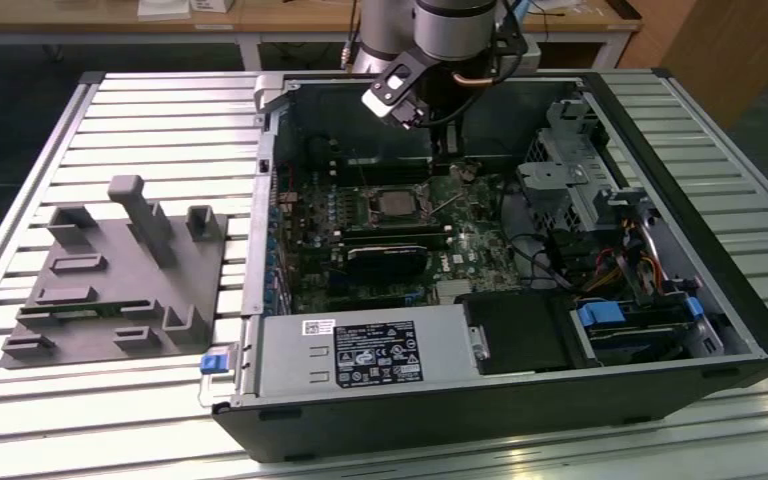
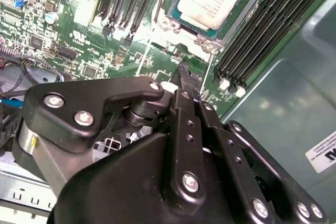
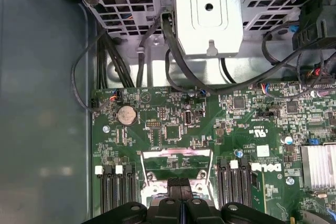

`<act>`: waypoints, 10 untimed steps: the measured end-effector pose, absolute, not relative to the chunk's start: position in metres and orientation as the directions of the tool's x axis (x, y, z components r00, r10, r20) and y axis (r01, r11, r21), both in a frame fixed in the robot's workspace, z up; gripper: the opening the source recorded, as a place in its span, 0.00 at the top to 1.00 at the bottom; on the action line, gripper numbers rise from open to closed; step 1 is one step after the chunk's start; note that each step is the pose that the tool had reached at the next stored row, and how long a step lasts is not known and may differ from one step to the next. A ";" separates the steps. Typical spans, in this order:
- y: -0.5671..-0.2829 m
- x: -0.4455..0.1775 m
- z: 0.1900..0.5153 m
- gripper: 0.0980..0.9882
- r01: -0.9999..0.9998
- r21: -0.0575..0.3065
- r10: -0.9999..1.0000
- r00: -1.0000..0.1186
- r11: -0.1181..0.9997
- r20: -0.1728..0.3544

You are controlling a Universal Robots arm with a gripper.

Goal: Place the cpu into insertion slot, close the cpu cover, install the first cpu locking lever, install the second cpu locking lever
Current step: 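Close the cpu cover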

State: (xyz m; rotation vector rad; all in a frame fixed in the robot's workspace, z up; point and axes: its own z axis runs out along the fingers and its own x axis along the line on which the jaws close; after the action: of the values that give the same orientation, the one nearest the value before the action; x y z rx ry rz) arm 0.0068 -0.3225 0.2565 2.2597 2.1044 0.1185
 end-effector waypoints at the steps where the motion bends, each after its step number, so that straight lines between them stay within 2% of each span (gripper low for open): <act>1: -0.323 0.008 0.256 0.99 0.993 0.090 0.997 0.070 -0.072 0.021; 10: -0.322 0.015 0.256 0.99 0.993 0.090 0.997 0.070 -0.072 0.021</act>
State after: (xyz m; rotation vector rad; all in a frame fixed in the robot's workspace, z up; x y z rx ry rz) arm 0.0149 -0.3225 0.2565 2.2597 2.1043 0.1184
